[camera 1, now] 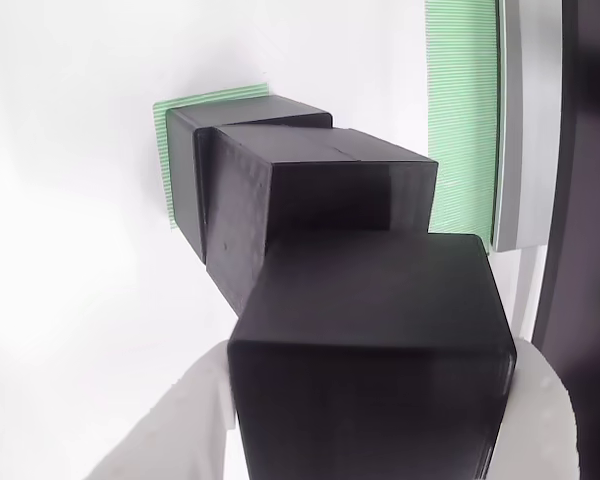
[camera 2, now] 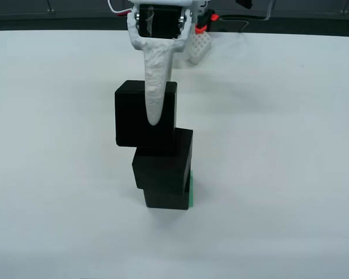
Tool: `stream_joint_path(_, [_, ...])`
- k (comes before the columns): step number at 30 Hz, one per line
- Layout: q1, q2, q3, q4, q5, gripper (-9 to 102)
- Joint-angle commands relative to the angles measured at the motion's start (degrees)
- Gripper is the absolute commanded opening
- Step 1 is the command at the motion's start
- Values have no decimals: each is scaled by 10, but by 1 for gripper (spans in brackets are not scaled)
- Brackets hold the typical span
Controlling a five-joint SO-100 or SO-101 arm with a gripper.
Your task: Stack 3 Blocks on the chosen place.
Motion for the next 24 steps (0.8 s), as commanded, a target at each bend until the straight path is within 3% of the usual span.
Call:
stream_joint_path(1, [5, -1, -24, -11, -4, 28])
stream_joint_path(24, [3, -3, -20, -14, -5, 34])
